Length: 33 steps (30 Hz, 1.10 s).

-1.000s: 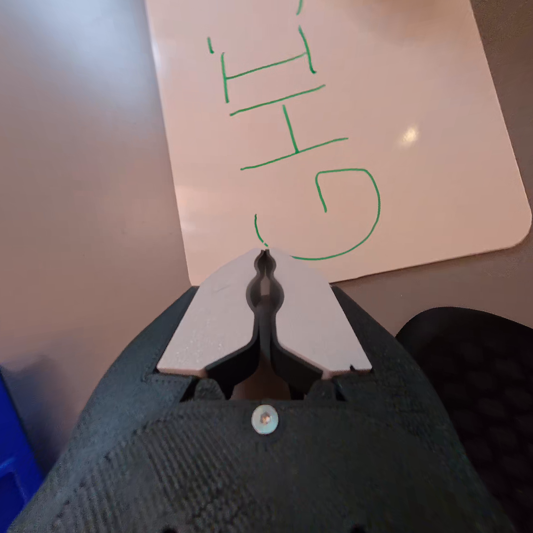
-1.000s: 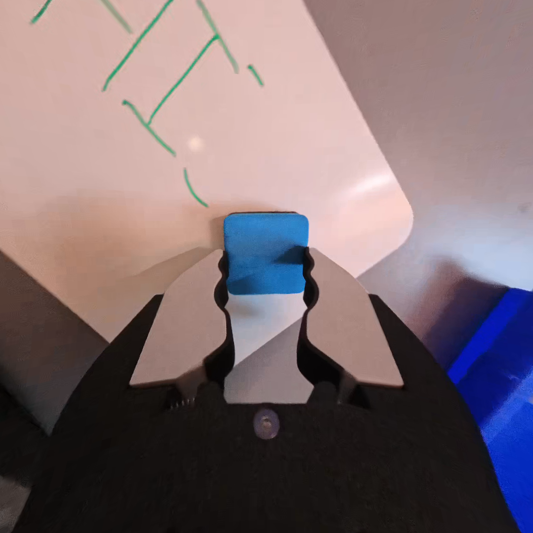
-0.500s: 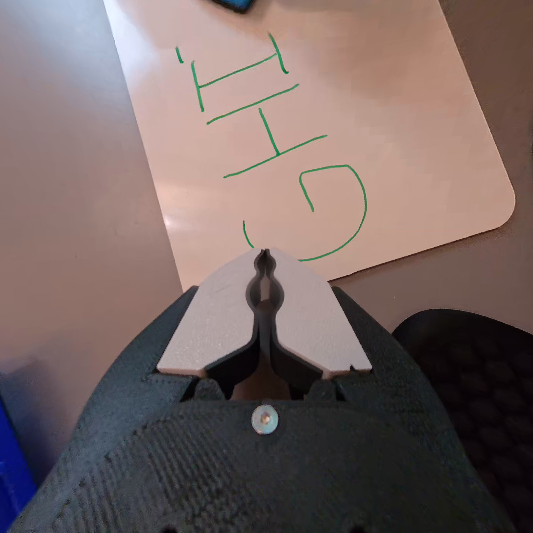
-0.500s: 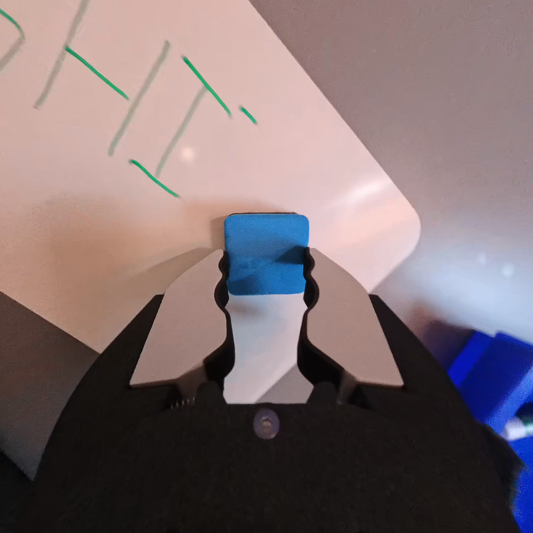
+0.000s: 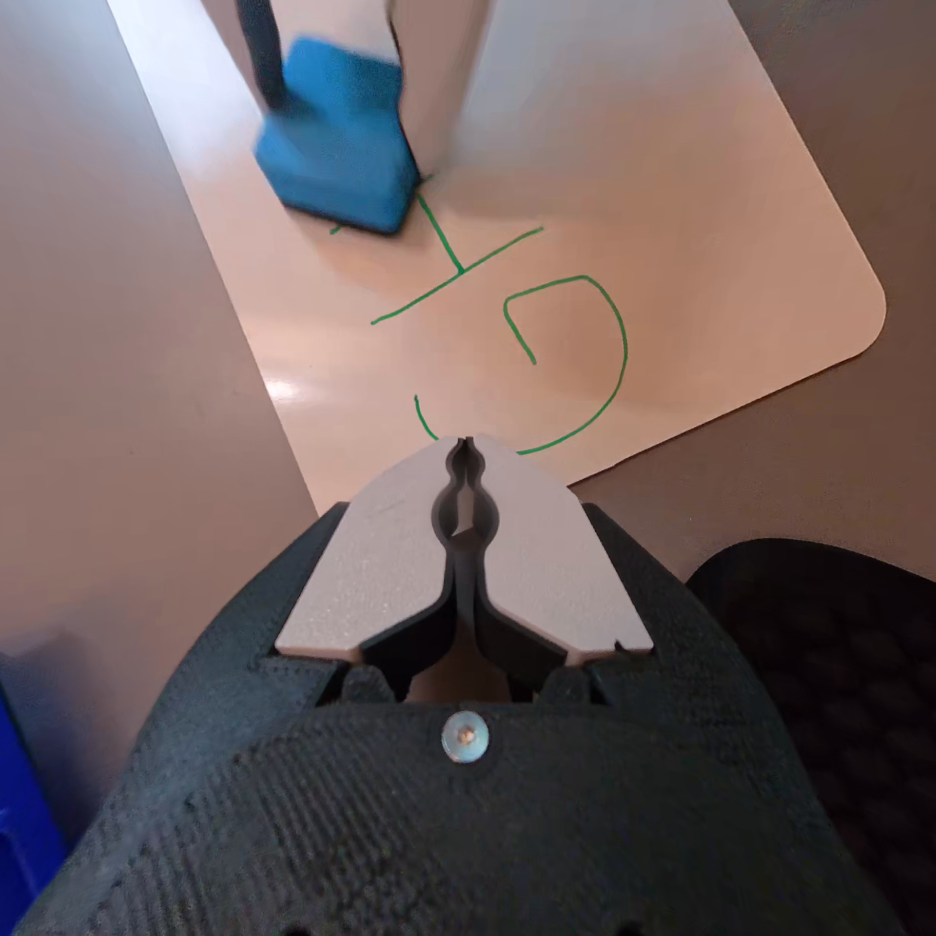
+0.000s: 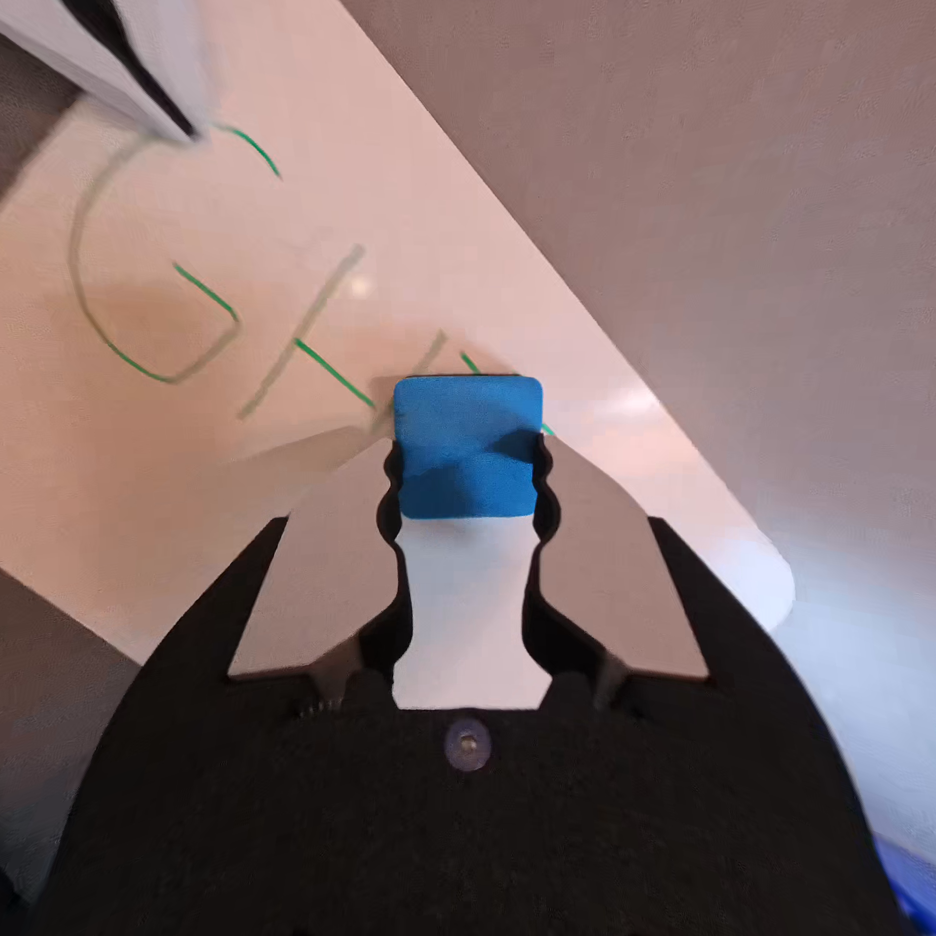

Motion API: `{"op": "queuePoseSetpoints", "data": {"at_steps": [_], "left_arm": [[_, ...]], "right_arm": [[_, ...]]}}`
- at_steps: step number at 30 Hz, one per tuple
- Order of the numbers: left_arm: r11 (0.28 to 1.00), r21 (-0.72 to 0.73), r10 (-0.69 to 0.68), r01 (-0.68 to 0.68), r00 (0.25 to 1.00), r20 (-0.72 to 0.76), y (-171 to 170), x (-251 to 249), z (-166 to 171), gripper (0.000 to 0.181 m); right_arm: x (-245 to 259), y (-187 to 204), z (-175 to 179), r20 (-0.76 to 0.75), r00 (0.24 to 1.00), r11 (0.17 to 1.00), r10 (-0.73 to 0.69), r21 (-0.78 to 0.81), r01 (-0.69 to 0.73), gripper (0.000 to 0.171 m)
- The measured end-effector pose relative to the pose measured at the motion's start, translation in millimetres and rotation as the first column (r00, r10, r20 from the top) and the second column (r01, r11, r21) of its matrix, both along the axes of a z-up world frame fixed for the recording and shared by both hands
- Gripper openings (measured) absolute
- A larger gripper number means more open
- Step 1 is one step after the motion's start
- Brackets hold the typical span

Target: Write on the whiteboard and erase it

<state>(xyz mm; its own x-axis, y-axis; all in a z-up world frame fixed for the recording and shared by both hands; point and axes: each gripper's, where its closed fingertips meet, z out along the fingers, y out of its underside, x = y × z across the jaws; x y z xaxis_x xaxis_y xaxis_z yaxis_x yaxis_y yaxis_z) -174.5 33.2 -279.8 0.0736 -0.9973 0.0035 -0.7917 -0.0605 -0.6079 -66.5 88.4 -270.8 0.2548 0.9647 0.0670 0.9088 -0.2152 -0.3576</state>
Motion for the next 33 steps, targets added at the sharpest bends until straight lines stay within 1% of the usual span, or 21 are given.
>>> {"op": "queuePoseSetpoints", "data": {"at_steps": [2, 4, 5, 7, 8, 9, 10, 13, 15, 16, 18, 19, 20, 21, 23, 25, 26, 28, 30, 31, 33], "left_arm": [[1.0, 0.0, 0.0, 0.0, 1.0, 0.003, 0.0, 0.3, 0.0, 0.001], [1.0, 0.004, -0.003, 0.002, 1.0, 0.002, -0.3, -0.2, 0.0, 0.001], [1.0, 0.006, -0.004, 0.004, 1.0, 0.003, -0.6, -0.6, -0.1, 0.001], [1.0, 0.009, -0.004, 0.004, 1.0, 0.005, -0.6, -0.7, -0.1, 0.001], [1.0, 0.011, -0.005, 0.005, 1.0, 0.005, -0.6, -0.8, -0.1, 0.0], [1.0, 0.013, -0.007, 0.007, 1.0, 0.004, -0.8, -1.2, -0.1, 0.0], [1.0, 0.013, -0.008, 0.007, 1.0, 0.006, -0.9, -1.5, -0.1, 0.0], [1.0, 0.013, -0.009, 0.008, 1.0, 0.007, -0.9, -2.1, -0.1, 0.0], [1.0, 0.017, -0.007, 0.007, 1.0, 0.009, -1.1, -2.8, -0.2, 0.0], [1.0, 0.019, -0.008, 0.007, 1.0, 0.01, -1.2, -3.3, -0.1, 0.0], [1.0, 0.021, -0.008, 0.008, 1.0, 0.012, -1.1, -3.3, -0.2, 0.0], [1.0, 0.022, -0.008, 0.008, 1.0, 0.011, -1.1, -3.3, -0.1, 0.0], [1.0, 0.024, -0.009, 0.008, 1.0, 0.01, -1.1, -3.5, -0.1, 0.0], [1.0, 0.023, -0.008, 0.008, 1.0, 0.011, -1.2, -3.5, -0.1, 0.0], [1.0, 0.022, -0.008, 0.007, 1.0, 0.014, -1.0, -3.6, -0.1, 0.0], [1.0, 0.026, -0.005, 0.005, 1.0, 0.013, -0.4, -4.3, 0.0, 0.0], [0.999, 0.034, -0.003, 0.003, 1.0, 0.013, 0.3, -5.4, 0.0, 0.0], [0.999, 0.038, 0.001, -0.002, 1.0, 0.016, 2.6, -9.5, 0.2, 0.0], [1.0, 0.021, 0.02, -0.02, 1.0, 0.019, 7.0, -17.4, 0.3, 0.0], [0.999, 0.024, 0.033, -0.033, 0.999, 0.024, 10.8, -21.1, 0.3, 0.0], [0.999, 0.018, 0.041, -0.042, 0.999, 0.027, 13.0, -25.5, 0.3, 0.0]], "right_arm": [[-26.5, -19.6, 0.2, 0.009, 0.994, 0.994, 0.106, 0.005, -0.107, 0.05], [-18.4, -24.6, 0.3, 0.018, 0.993, 0.993, 0.118, -0.027, -0.118, 0.05], [-6.0, -16.4, 0.4, 0.024, 0.997, 0.996, 0.08, -0.042, -0.079, 0.05], [21.0, 18.8, 0.0, 0.067, 0.997, 0.999, -0.049, -0.018, 0.05, 0.05], [21.8, 31.0, 0.0, 0.055, 0.993, 0.994, -0.104, -0.028, 0.105, 0.05], [14.3, 35.8, -0.1, 0.054, 0.993, 0.994, -0.109, -0.02, 0.111, 0.05], [-0.5, 31.9, 0.1, 0.057, 0.996, 0.997, -0.07, -0.005, 0.071, 0.05], [-46.9, -19.0, 0.1, 0.008, 0.994, 0.994, 0.107, -0.013, -0.107, 0.05], [-35.7, -37.6, 0.3, 0.011, 0.99, 0.99, 0.143, -0.018, -0.143, 0.05], [-20.6, -31.8, 0.3, 0.013, 0.995, 0.995, 0.1, -0.031, -0.1, 0.05], [13.9, 5.0, 0.0, 0.053, 0.997, 0.998, -0.053, -0.015, 0.054, 0.05], [17.8, 20.3, 0.0, 0.046, 0.993, 0.994, -0.11, -0.02, 0.111, 0.05], [10.5, 29.0, 0.0, 0.039, 0.992, 0.992, -0.123, -0.014, 0.124, 0.05], [-7.0, 27.8, 0.0, 0.03, 0.996, 0.996, -0.085, 0.001, 0.085, 0.05], [-53.2, -7.2, 0.2, -0.026, 0.997, 0.998, 0.07, -0.004, -0.07, 0.05], [-62.7, -49.2, 0.2, -0.015, 0.979, 0.979, 0.205, -0.009, -0.205, 0.05], [-54.8, -59.3, 0.2, -0.009, 0.973, 0.973, 0.229, -0.014, -0.229, 0.05], [-29.3, -50.1, 0.4, 0.008, 0.986, 0.986, 0.166, -0.037, -0.166, 0.05], [-14.3, -20.1, 0.2, 0.044, 0.996, 0.997, 0.076, -0.011, -0.076, 0.05], [-20.8, -13.4, 0.2, 0.036, 0.998, 0.998, 0.057, -0.005, -0.057, 0.05], [-52.7, -27.3, 0.2, -0.008, 0.991, 0.991, 0.13, 0.02, -0.13, 0.05]]}}
